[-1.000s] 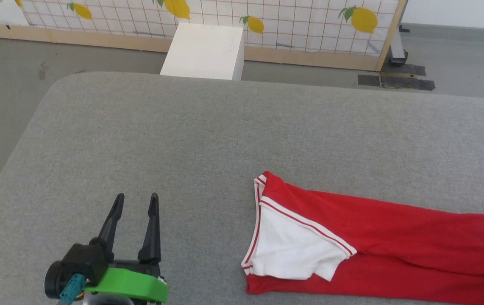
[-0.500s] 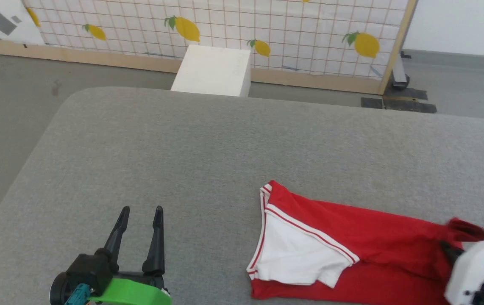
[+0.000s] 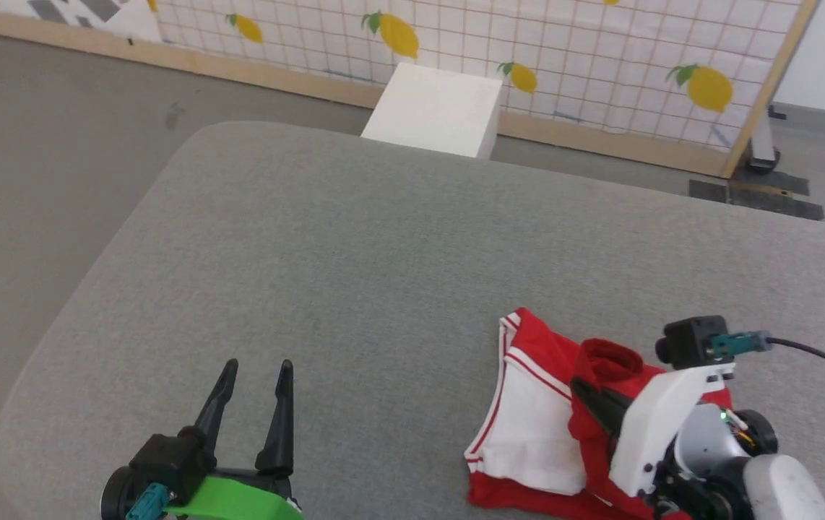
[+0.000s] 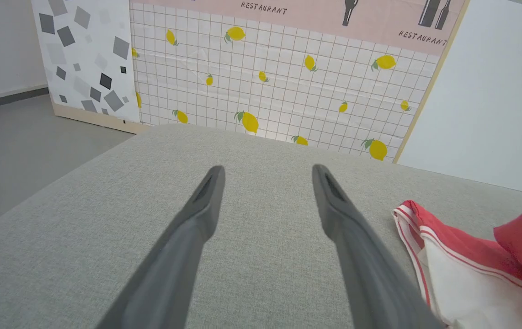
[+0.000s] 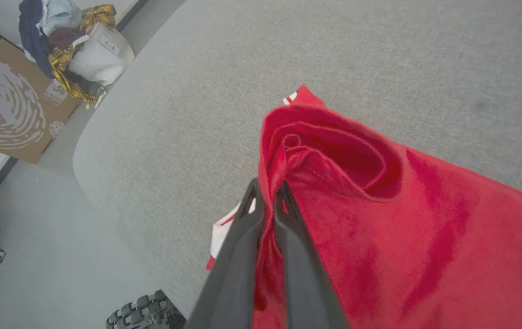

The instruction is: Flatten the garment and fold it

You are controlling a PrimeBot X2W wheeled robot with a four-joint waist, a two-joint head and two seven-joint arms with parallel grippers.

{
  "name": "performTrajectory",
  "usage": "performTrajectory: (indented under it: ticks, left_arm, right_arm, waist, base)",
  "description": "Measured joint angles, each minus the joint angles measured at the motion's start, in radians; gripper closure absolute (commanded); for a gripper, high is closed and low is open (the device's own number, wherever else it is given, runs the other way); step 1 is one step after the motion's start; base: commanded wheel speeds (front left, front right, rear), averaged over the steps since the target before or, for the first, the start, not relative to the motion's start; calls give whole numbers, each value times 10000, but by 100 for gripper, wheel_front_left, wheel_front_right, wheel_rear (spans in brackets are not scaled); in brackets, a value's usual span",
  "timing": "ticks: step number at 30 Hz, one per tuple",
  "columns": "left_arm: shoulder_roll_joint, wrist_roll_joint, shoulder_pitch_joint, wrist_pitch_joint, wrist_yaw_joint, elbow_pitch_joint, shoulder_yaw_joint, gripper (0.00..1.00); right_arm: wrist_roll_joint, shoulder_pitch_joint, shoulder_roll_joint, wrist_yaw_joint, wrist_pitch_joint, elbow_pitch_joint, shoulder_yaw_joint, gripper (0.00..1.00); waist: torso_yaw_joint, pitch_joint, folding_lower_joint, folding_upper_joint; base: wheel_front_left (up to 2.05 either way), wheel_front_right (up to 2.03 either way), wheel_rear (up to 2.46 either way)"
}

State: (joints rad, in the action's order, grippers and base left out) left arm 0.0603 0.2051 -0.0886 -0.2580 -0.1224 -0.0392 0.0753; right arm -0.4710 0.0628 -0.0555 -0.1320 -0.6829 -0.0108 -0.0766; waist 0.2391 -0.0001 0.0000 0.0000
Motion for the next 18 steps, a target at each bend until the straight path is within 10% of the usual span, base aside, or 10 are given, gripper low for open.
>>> performTrajectory:
  ticks: [5,6,7,8,18]
  left_arm:
    - [-4,42,87,0,0,-75,15,0]
    - [-4,52,92,0,0,-98,13,0]
    - [-4,61,111,0,-2,-128,17,0]
    - [-4,61,137,0,-2,-144,21,0]
    - [-17,77,314,0,-12,-311,-44,0]
  right_arm:
    - [267,379,17,-2,522,1158,-451,100]
    - [412,478,19,0,648,1398,-522,80]
    - [577,580,21,-2,794,1616,-631,23]
    - [612,661,23,0,842,1791,-719,0]
    - [174,1603,-184,0,2059,2376,-2094,0]
  waist:
    - [366,181,0,0]
    - [423,237,0,0]
    - [480,290,0,0]
    - [524,327,0,0]
    - [385,386,0,0]
  base:
    - [0,0,0]
    - [0,0,0]
    - [0,0,0]
    - [0,0,0]
    - [0,0,0]
